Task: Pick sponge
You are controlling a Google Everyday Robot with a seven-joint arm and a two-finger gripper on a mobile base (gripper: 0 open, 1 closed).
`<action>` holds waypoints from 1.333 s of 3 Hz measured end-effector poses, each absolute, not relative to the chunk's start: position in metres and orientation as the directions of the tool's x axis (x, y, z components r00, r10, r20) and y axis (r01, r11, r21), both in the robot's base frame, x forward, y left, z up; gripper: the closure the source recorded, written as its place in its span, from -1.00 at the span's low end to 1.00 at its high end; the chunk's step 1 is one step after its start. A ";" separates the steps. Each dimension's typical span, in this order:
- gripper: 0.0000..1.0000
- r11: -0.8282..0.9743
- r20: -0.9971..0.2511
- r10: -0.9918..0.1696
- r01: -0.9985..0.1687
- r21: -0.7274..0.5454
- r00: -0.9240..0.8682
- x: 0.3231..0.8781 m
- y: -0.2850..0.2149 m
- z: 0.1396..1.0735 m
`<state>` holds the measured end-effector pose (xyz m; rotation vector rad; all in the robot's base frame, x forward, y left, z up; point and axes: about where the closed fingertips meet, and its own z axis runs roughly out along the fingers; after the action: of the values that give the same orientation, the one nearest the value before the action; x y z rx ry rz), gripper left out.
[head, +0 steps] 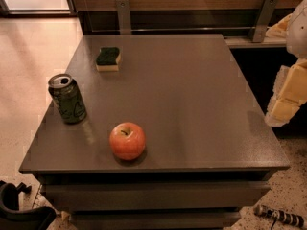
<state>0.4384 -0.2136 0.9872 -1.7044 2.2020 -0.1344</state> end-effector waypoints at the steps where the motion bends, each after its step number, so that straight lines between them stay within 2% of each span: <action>1: -1.00 0.271 -0.217 -0.953 -0.919 -0.286 -0.214 0.438 -0.214 0.987; 2: -1.00 0.342 -0.336 -0.912 -0.888 -0.308 -0.235 0.458 -0.202 0.984; 3: -1.00 0.437 -0.543 -0.804 -0.861 -0.260 -0.244 0.483 -0.159 0.973; 4: -1.00 0.498 -0.699 -0.670 -0.849 -0.174 -0.250 0.495 -0.103 0.964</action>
Offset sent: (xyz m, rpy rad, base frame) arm 0.0528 0.0255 -0.0007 0.2799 -0.1682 -0.0988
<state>0.4953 -0.1030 0.9635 -1.2460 2.0022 0.3081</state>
